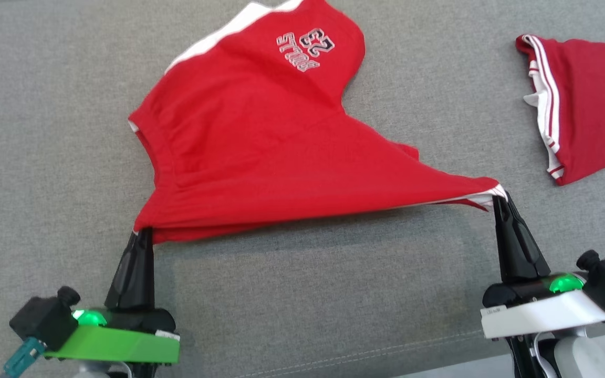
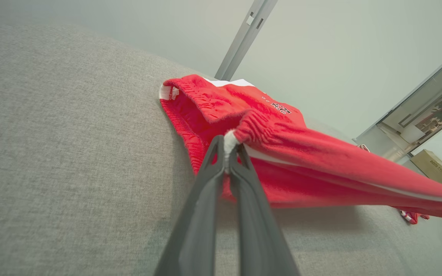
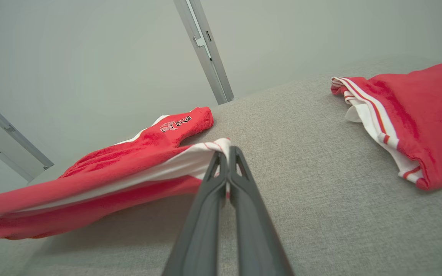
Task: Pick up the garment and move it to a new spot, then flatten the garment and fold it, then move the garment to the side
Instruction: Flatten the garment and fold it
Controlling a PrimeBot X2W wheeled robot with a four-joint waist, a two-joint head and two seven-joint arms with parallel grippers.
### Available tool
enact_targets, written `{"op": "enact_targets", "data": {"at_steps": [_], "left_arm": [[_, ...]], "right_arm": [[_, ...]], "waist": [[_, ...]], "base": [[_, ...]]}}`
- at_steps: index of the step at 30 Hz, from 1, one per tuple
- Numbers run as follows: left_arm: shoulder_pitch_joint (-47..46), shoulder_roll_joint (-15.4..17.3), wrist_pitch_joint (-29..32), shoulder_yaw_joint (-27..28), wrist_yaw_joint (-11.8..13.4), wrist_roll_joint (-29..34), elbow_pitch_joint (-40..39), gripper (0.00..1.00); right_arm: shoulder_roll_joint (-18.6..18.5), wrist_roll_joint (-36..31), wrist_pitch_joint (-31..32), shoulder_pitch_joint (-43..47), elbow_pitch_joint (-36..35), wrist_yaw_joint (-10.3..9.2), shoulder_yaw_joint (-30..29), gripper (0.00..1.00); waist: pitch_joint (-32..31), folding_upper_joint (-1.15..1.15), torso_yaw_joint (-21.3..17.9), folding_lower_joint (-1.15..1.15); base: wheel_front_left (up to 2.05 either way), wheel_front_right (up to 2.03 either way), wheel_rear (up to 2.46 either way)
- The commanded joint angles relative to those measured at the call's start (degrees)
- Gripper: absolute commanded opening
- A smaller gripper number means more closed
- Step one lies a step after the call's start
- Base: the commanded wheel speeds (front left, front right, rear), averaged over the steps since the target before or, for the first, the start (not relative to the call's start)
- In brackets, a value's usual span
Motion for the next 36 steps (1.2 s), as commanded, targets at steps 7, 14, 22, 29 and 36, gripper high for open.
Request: {"op": "enact_targets", "data": {"at_steps": [7, 14, 22, 29, 36], "left_arm": [[8.2, -4.2, -0.3, 3.2, -1.2, 2.8, -1.6, 0.00], [12.8, -5.2, -0.3, 1.8, -1.5, 4.3, -4.2, 0.00], [17.0, -3.3, -0.2, -0.6, -1.6, 2.9, -6.3, 0.00], [15.1, -2.7, -0.1, -5.7, -1.6, 0.7, -4.2, 0.00], [10.8, -3.2, 1.1, -10.1, -1.6, -3.2, -1.3, 0.00]], "right_arm": [[0.5, -0.9, -0.3, 6.9, -2.4, -0.27, -1.8, 0.00], [0.5, -1.5, 0.1, 11.2, -4.6, -0.25, -1.3, 0.00], [0.4, -2.3, 2.4, 13.8, -8.0, -0.21, -1.9, 0.00], [-0.5, -1.7, 3.8, 11.9, -5.3, -0.20, -1.8, 0.00], [-1.8, -1.5, 4.4, 7.4, 0.3, -0.19, -1.8, 0.00]], "waist": [[-10.4, 0.00, 0.1, 0.00], [-13.3, 0.00, 0.4, 0.00], [-14.5, 0.00, 0.8, 0.00], [-14.6, 0.00, 2.1, 0.00], [-13.4, 0.00, 4.7, 0.00]], "base": [[0.00, 0.00, 0.00], [0.00, 0.00, 0.00], [0.00, 0.00, 0.00], [0.00, 0.00, 0.00], [0.00, 0.00, 0.00]]}}
